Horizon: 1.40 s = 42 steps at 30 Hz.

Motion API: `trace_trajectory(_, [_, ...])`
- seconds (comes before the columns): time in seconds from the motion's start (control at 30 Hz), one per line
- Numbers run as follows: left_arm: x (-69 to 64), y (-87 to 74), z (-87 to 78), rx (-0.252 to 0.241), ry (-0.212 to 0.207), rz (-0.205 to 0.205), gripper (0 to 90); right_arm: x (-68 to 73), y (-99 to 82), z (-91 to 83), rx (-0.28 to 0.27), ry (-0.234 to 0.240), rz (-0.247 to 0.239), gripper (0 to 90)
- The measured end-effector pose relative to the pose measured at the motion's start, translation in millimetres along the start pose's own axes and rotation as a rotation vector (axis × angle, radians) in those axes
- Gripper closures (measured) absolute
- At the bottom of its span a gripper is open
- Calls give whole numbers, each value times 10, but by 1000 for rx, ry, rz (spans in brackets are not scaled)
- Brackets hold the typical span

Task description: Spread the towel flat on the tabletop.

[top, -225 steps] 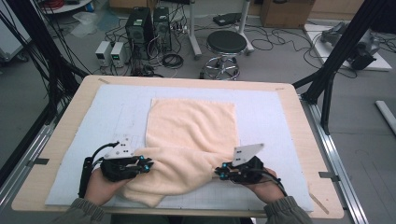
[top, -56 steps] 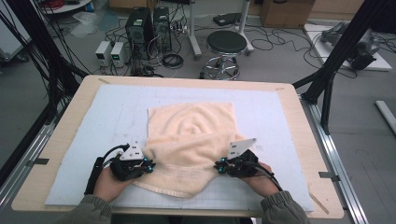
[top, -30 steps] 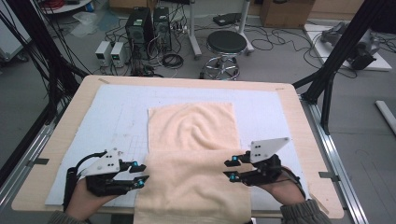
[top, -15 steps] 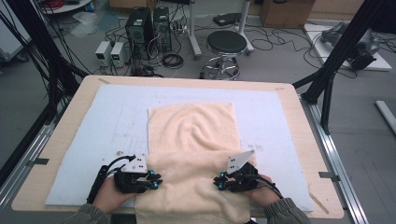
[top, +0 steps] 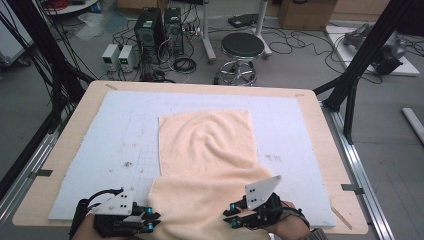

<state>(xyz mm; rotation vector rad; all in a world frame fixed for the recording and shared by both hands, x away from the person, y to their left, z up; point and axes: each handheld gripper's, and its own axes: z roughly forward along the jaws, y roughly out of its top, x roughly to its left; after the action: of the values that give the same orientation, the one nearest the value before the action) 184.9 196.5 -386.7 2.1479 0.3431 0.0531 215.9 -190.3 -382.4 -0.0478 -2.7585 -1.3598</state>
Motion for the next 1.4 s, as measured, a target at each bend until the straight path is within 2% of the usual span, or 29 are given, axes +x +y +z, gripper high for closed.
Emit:
trace_trajectory(0.1, [163, 11, 45, -34, 64, -31, 626, -130, -4, -70, 26, -97, 0, 688])
trace_trajectory(0.2, [361, -36, 183, -13, 93, -51, 606, -314, -130, -34, 49, -140, 43, 639])
trace_trajectory(0.27, [426, -71, 284, 20, 90, -54, 601, -390, -221, 24, 67, -144, 71, 627])
trace_trajectory(0.33, [463, -103, 393, 74, 75, -45, 603, -440, -319, 111, 98, -133, 105, 623])
trace_trajectory(0.43, [460, -147, 529, 138, 58, -29, 612, -471, -418, 234, 162, -122, 108, 629])
trace_trajectory(0.5, [443, -170, 545, 141, 75, -6, 661, -451, -442, 255, 140, -131, 107, 705])
trace_trajectory(0.57, [460, -171, 520, 147, 69, -26, 785, -449, -439, 254, 138, -118, 116, 817])
trace_trajectory(0.6, [456, -173, 511, 151, 52, -40, 833, -444, -435, 262, 139, -108, 110, 842])
trace_trajectory(0.63, [432, -177, 502, 155, 60, -27, 869, -424, -425, 263, 144, -108, 108, 858])
trace_trajectory(0.73, [322, -187, 437, 166, 42, -13, 891, -376, -396, 283, 153, -64, 98, 868])
trace_trajectory(0.8, [234, -207, 355, 153, 30, -16, 892, -284, -356, 310, 162, -33, 80, 871])
trace_trajectory(0.87, [139, -213, 262, 130, 12, -19, 894, -200, -309, 311, 147, 12, 66, 871])
trace_trajectory(0.93, [5, -195, 141, 94, -11, -15, 896, -63, -217, 275, 103, 66, 37, 864])
trace_trajectory(1.0, [-52, -152, 61, 64, -10, -7, 894, 4, -142, 212, 64, 67, 15, 820])
trace_trajectory(1.03, [-57, -116, 27, 42, 1, -4, 883, 10, -111, 164, 39, 57, 12, 776])
trace_trajectory(1.07, [-46, -95, 14, 37, 13, 3, 842, -9, -89, 100, 21, 28, 17, 748])
trace_trajectory(1.1, [-10, -65, 15, 25, 35, 4, 809, -30, -84, 64, 23, 6, 22, 733])
trace_trajectory(1.2, [145, -34, 64, -7, 87, -7, 738, -212, -126, -42, 31, -104, 47, 696])
trace_trajectory(1.27, [303, -23, 112, -29, 130, -17, 728, -333, -185, -74, 41, -169, 65, 693])
trace_trajectory(1.3, [411, -13, 148, -39, 151, -44, 728, -404, -227, -94, 44, -200, 83, 693])
trace_trajectory(1.4, [663, 14, 241, -35, 226, -79, 727, -610, -354, -156, 58, -289, 134, 681])
